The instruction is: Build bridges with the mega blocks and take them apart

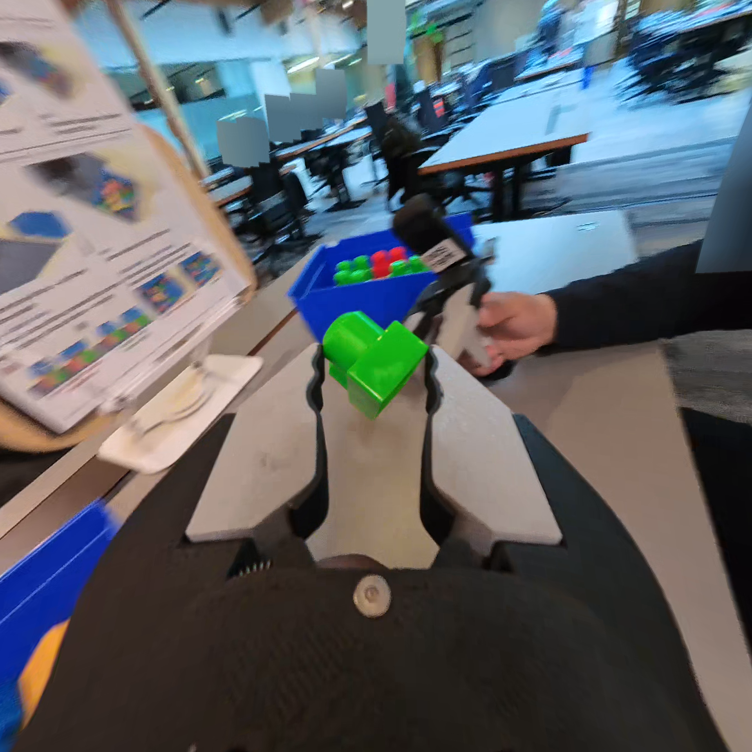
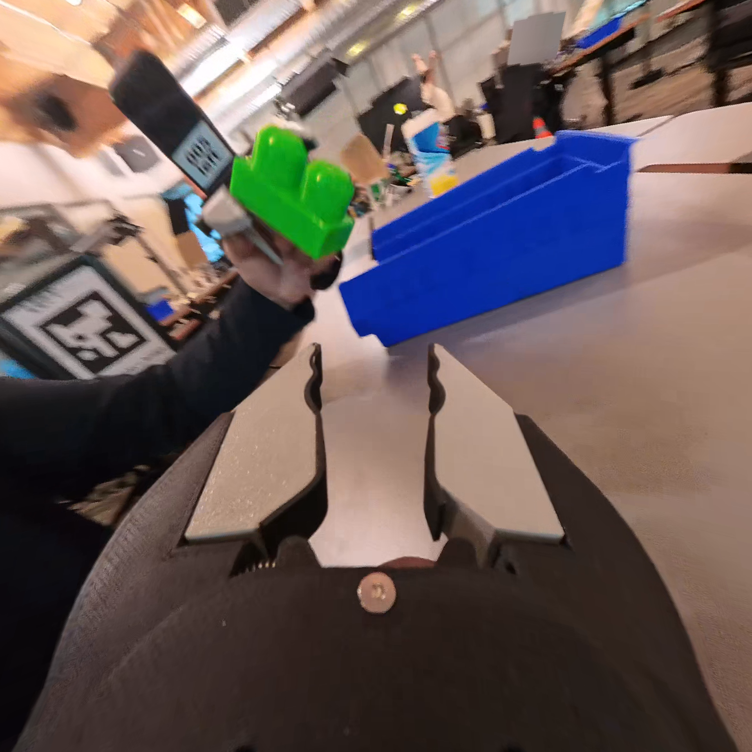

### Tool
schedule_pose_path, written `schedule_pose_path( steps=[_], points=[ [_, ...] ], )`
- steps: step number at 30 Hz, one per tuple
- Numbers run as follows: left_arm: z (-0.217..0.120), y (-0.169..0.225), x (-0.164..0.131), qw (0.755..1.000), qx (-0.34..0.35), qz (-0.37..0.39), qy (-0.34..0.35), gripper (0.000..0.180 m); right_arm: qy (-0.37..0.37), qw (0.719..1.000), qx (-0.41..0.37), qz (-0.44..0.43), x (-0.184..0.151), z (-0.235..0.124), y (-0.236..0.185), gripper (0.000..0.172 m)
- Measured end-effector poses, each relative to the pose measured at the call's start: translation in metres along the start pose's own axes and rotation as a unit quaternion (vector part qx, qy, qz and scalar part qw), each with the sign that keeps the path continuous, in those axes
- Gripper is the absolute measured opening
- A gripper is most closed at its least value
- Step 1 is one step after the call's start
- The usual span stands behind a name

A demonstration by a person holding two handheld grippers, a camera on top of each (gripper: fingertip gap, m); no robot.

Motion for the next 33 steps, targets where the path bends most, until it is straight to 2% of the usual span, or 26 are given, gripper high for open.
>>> schedule_pose_path(
  steps=[5,7,10,14,18,22,26,29,31,33],
  points=[
    [0.029,0.034,0.005,0.994,-0.077,-0.005,0.076,0.048,-0.002,0.992,0.114,0.047,-0.001,0.000,-0.013,0.051],
    [0.032,0.037,0.005,0.990,-0.087,-0.023,0.111,0.047,-0.015,0.990,0.134,0.044,-0.004,0.001,-0.016,0.047],
    [0.033,0.036,0.001,0.990,-0.085,-0.032,0.112,0.047,-0.028,0.981,0.184,0.047,-0.007,0.003,-0.025,0.049],
    [0.035,0.040,0.001,0.986,-0.107,-0.042,0.121,0.047,-0.027,0.981,0.186,0.043,-0.009,0.008,-0.027,0.049],
    [0.042,0.045,-0.001,0.982,-0.123,-0.053,0.130,0.047,-0.033,0.975,0.217,0.041,-0.013,0.012,-0.031,0.037],
    [0.042,0.046,0.000,0.978,-0.133,-0.065,0.148,0.047,-0.033,0.973,0.226,0.033,-0.014,0.011,-0.033,0.034],
    [0.041,0.041,-0.004,0.981,-0.113,-0.067,0.139,0.046,-0.012,0.980,0.200,0.011,-0.008,0.004,-0.032,0.033],
    [0.039,0.036,-0.009,0.985,-0.099,-0.071,0.119,0.039,0.002,0.986,0.168,-0.003,-0.004,0.000,-0.028,0.031],
    [0.039,0.032,-0.015,0.991,-0.079,-0.064,0.088,0.038,0.001,0.991,0.129,-0.013,-0.002,-0.001,-0.023,0.031],
    [0.032,0.022,-0.017,0.997,-0.038,-0.043,0.048,0.046,0.002,0.998,0.046,-0.031,0.000,-0.003,-0.012,0.032]
  ],
)
Point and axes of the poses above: each gripper's, where its closed fingertips meet, z out along the fingers, x out of its top, y = z × x across the jaws, the point moved 8 cm from there along -z, back along the fingers, and after that the axes turned 13 degrees about z, right-handed, at the moved point
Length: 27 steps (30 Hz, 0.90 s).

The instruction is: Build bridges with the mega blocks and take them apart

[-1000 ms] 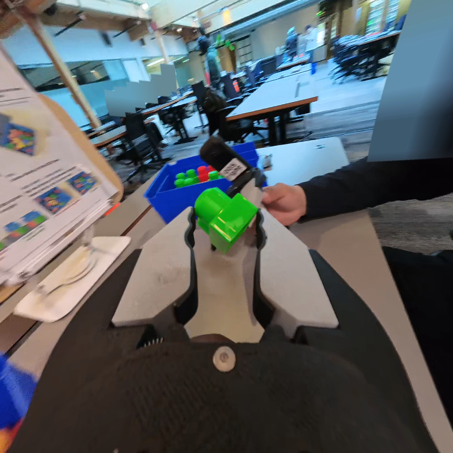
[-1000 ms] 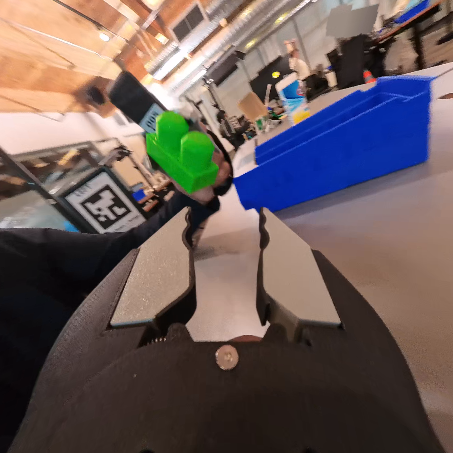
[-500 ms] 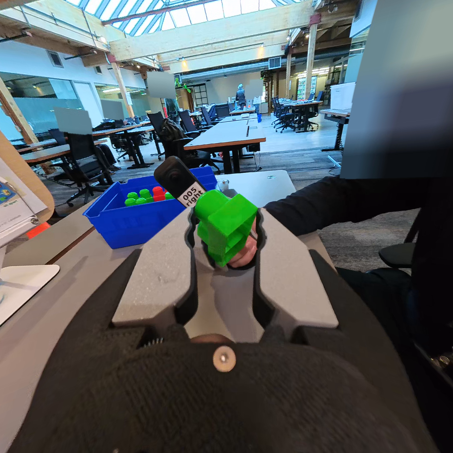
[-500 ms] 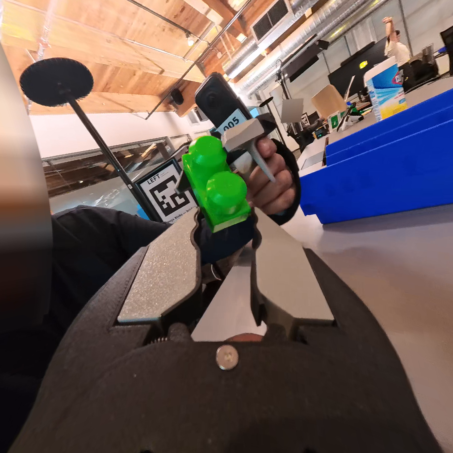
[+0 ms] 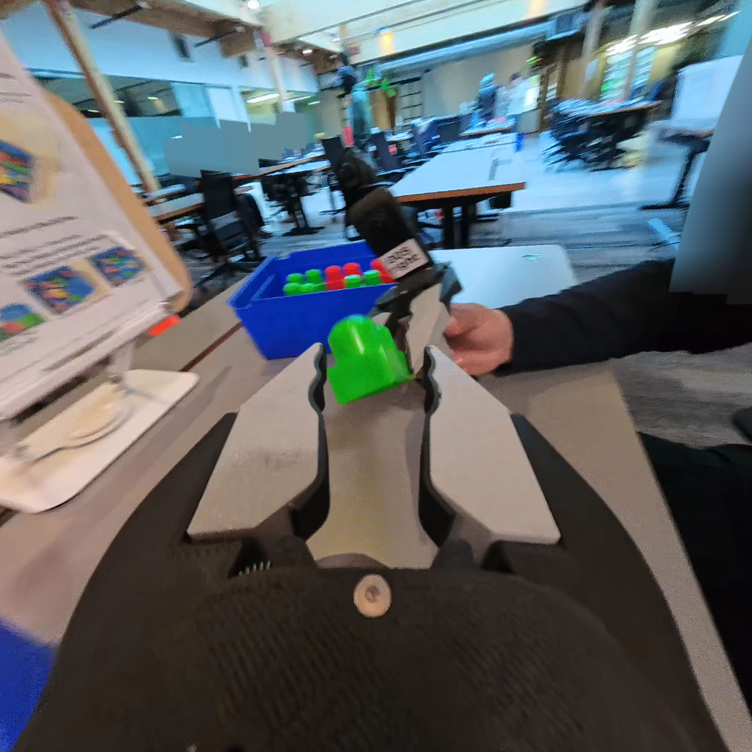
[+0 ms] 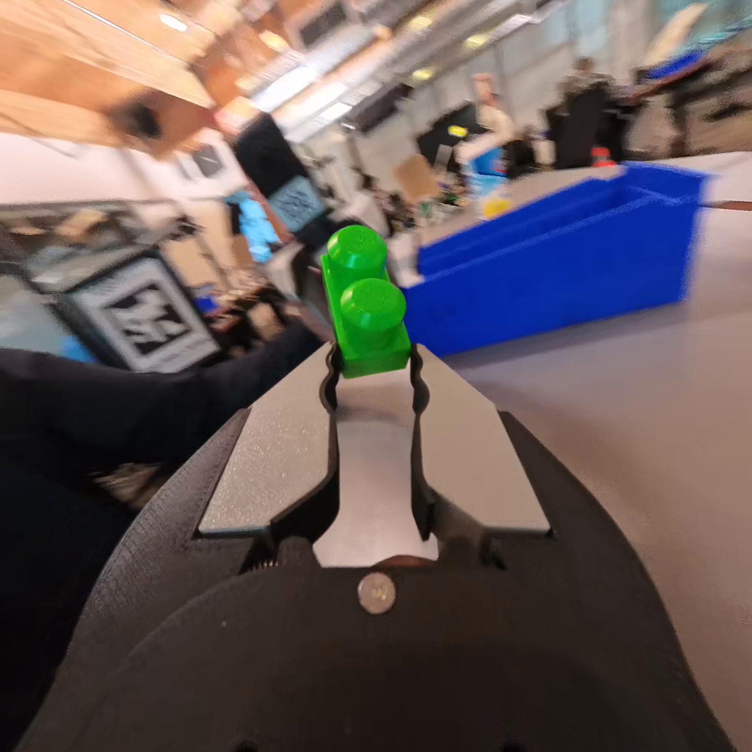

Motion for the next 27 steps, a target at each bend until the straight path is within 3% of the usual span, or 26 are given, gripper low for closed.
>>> schedule_pose_path(
  steps=[3,5,6,8,9,12,18,27],
  points=[
    [-0.031,-0.026,0.010,0.997,0.078,0.000,-0.026,0.046,-0.027,0.979,-0.195,-0.058,0.002,-0.013,0.024,0.031],
    [-0.060,-0.055,0.008,0.981,0.177,-0.033,-0.075,0.041,-0.067,0.935,-0.332,-0.108,0.002,-0.024,0.040,0.031],
    [-0.077,-0.070,0.001,0.964,0.231,-0.057,-0.119,0.039,-0.091,0.910,-0.382,-0.133,0.001,-0.028,0.045,0.031],
    [-0.114,-0.095,-0.023,0.903,0.338,-0.097,-0.246,0.039,-0.121,0.867,-0.450,-0.176,0.000,-0.031,0.051,0.030],
    [-0.127,-0.100,-0.033,0.882,0.355,-0.103,-0.293,0.046,-0.131,0.855,-0.467,-0.184,-0.001,-0.031,0.052,0.030],
    [-0.144,-0.107,-0.060,0.858,0.344,-0.133,-0.359,0.051,-0.148,0.847,-0.482,-0.167,-0.005,-0.030,0.058,0.030],
    [-0.157,-0.124,-0.102,0.837,0.320,-0.203,-0.395,0.057,-0.181,0.851,-0.479,-0.117,-0.013,-0.035,0.072,0.030],
    [-0.148,-0.179,-0.145,0.823,0.307,-0.236,-0.415,0.060,-0.151,0.858,-0.475,-0.127,-0.006,-0.038,0.065,0.032]
  ],
)
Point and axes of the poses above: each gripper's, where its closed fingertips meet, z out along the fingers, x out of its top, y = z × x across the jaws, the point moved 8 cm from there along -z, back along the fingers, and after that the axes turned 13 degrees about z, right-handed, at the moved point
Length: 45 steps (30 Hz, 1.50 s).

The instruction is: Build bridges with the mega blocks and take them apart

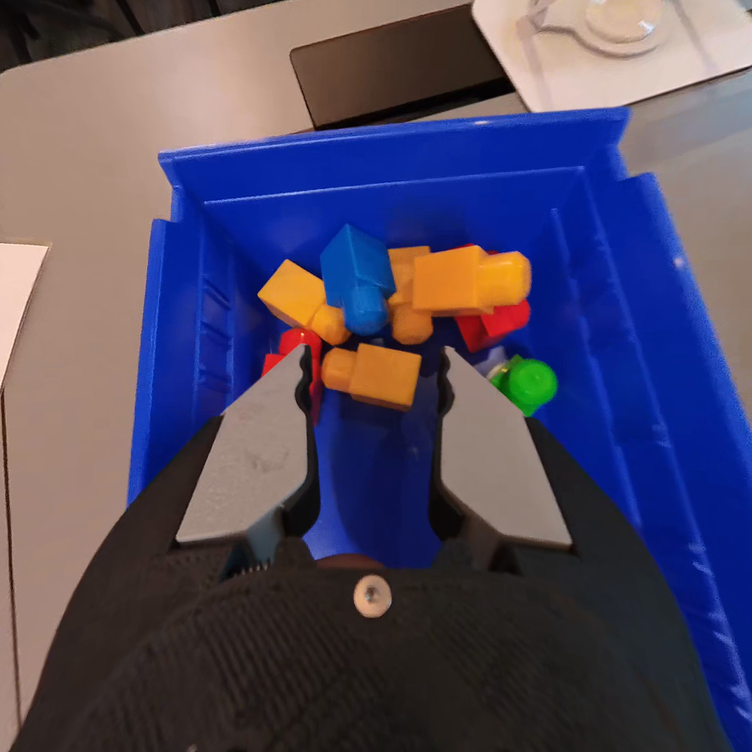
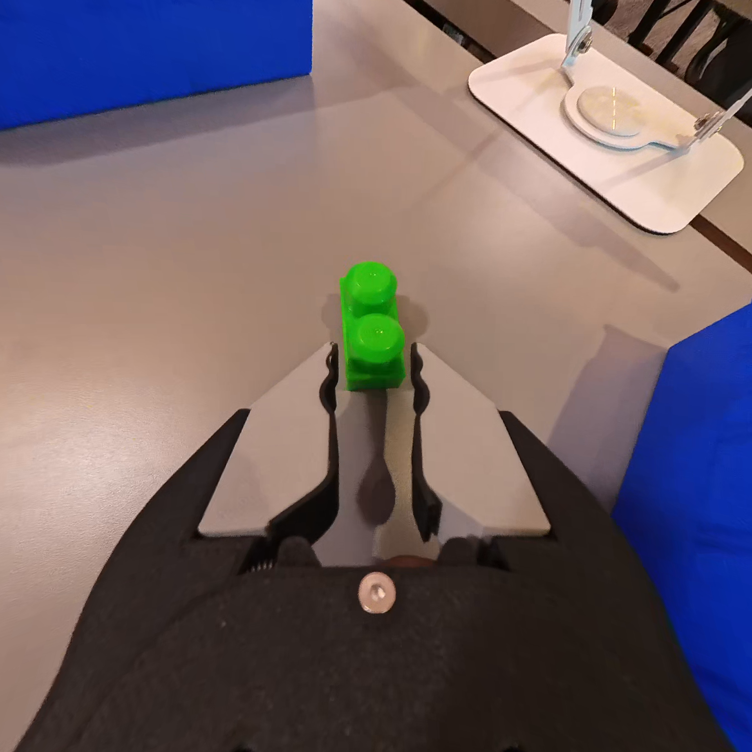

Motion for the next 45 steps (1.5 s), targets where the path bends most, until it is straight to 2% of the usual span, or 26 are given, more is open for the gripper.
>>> schedule_pose_path(
  steps=[5,8,10,11,13,16,20,24,28,32,36,39,45],
  points=[
    [0.033,-0.014,0.007,0.999,0.002,0.016,-0.045,0.059,0.018,1.000,0.003,-0.013,0.003,-0.004,-0.005,0.032],
    [0.048,-0.012,0.006,0.995,0.006,0.062,-0.079,0.057,0.024,1.000,0.016,-0.009,0.004,-0.005,-0.008,0.032],
    [0.056,-0.014,0.004,0.988,0.039,0.108,-0.106,0.055,0.024,0.999,0.022,-0.006,0.005,-0.006,-0.009,0.032],
    [0.059,-0.013,0.005,0.984,0.050,0.128,-0.112,0.053,0.024,0.999,0.025,-0.005,0.004,-0.005,-0.008,0.032],
    [0.059,-0.010,0.009,0.979,0.064,0.157,-0.110,0.038,0.023,0.999,0.027,-0.004,0.004,-0.005,-0.008,0.032],
    [0.056,-0.008,0.012,0.977,0.067,0.170,-0.113,0.038,0.020,0.999,0.031,-0.006,0.002,-0.003,-0.010,0.032],
    [0.036,-0.011,0.012,0.974,0.078,0.178,-0.116,0.038,0.022,0.999,0.031,-0.012,0.003,-0.004,-0.012,0.032],
    [0.003,-0.005,0.016,0.974,0.075,0.193,-0.096,0.037,0.035,0.999,0.035,-0.013,0.006,-0.009,-0.015,0.031],
    [-0.032,0.019,0.023,0.967,0.058,0.237,-0.076,0.037,0.056,0.997,0.046,-0.010,0.010,-0.015,-0.019,0.032],
    [-0.064,0.061,0.036,0.955,0.015,0.292,-0.050,0.037,0.083,0.995,0.058,-0.011,0.014,-0.022,-0.023,0.033],
    [-0.089,0.117,0.054,0.928,-0.052,0.364,-0.055,0.037,0.099,0.993,0.058,-0.006,0.017,-0.028,-0.022,0.033],
    [-0.096,0.161,0.066,0.893,-0.096,0.433,-0.082,0.037,0.101,0.993,0.062,0.004,0.017,-0.029,-0.019,0.033],
    [-0.062,0.216,0.060,0.816,-0.173,0.517,-0.194,0.037,0.108,0.992,0.061,0.020,0.018,-0.032,-0.011,0.033]
  ],
)
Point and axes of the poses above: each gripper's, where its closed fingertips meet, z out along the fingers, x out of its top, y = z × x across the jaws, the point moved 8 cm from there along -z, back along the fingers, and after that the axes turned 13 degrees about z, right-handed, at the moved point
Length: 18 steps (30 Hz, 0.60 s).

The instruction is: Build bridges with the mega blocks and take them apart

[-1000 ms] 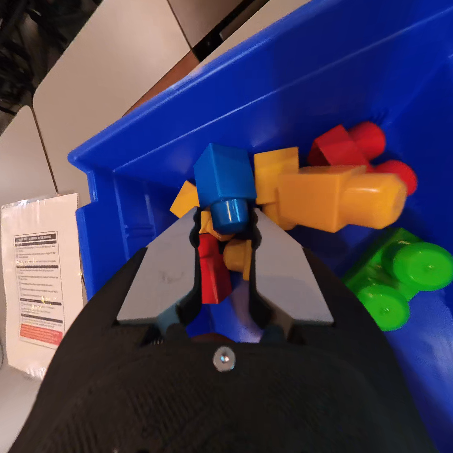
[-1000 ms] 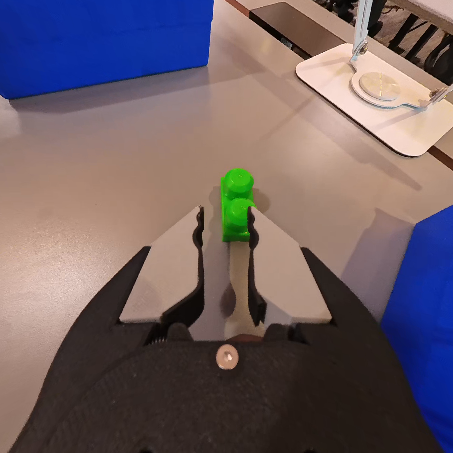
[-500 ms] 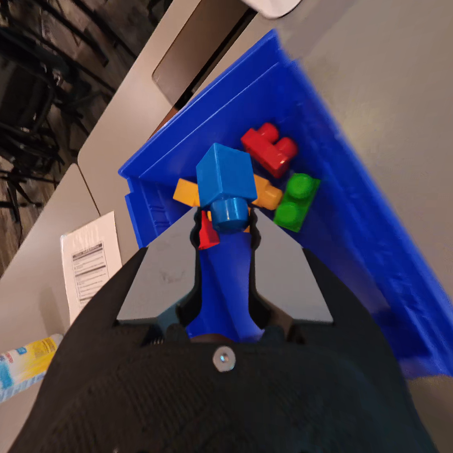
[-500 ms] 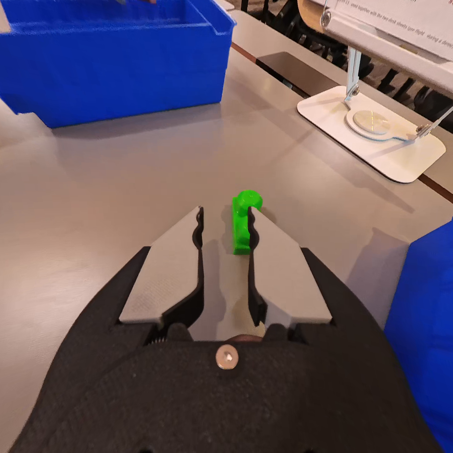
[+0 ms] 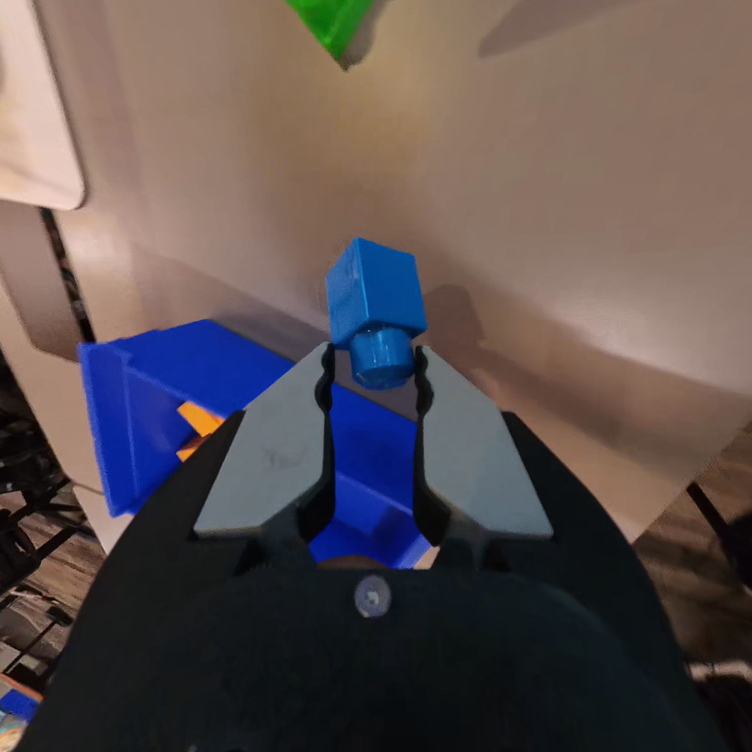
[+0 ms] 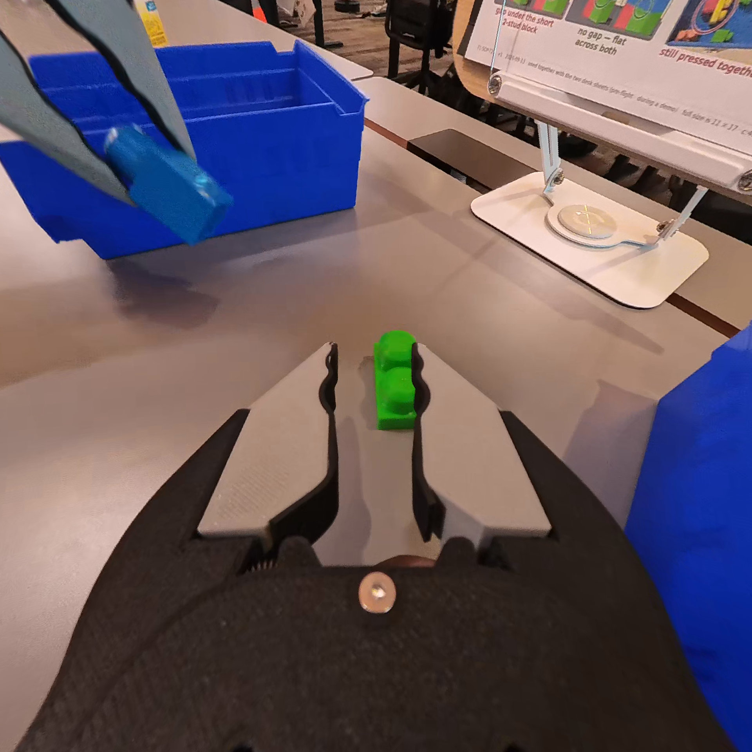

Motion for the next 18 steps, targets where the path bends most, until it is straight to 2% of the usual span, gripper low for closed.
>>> schedule_pose_path(
  steps=[4,9,13,18],
  points=[
    [0.030,0.002,0.018,0.997,-0.058,0.028,-0.036,0.038,0.006,1.000,0.000,0.011,0.001,-0.003,0.004,0.033],
    [0.057,0.002,0.033,0.993,-0.102,0.030,-0.046,0.038,0.014,1.000,0.003,0.019,0.003,-0.006,0.006,0.033],
    [0.067,0.000,0.039,0.994,-0.101,0.023,-0.034,0.037,0.018,1.000,0.004,0.021,0.005,-0.008,0.007,0.033],
    [0.063,-0.003,0.038,0.996,-0.087,0.010,-0.005,0.036,0.016,1.000,0.002,0.021,0.004,-0.007,0.008,0.033]
  ],
)
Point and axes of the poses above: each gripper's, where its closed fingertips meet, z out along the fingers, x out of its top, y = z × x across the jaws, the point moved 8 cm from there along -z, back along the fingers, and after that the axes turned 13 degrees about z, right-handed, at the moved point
